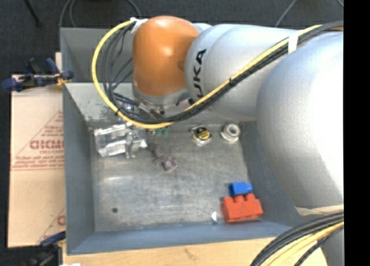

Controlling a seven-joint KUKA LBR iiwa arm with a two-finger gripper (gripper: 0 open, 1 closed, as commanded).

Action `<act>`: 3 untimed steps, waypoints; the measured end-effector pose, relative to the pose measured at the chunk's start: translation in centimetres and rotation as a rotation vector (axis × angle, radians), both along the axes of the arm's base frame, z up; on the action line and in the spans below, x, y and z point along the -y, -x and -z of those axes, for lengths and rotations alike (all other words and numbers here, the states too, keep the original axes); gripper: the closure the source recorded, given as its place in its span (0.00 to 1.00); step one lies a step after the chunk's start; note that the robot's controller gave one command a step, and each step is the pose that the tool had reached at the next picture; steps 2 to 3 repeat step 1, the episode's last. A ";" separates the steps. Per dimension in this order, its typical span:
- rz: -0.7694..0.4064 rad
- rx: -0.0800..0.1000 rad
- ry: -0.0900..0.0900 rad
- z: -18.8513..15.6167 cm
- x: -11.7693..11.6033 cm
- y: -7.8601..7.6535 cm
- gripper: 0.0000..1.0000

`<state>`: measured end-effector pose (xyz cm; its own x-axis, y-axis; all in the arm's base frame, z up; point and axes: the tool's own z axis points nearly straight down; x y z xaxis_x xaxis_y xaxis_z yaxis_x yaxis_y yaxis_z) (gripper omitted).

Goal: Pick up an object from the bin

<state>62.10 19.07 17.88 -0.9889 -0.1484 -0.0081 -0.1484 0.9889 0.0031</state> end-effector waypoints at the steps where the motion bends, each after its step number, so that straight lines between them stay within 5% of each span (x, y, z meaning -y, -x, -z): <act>1: -0.029 0.001 0.005 -6.8 0.5 -0.3 1.00; 3: -0.029 0.001 0.005 -6.8 0.5 -0.3 1.00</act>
Offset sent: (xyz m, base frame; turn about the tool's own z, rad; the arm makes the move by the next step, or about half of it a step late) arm 0.0012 -0.0032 0.0638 -0.0311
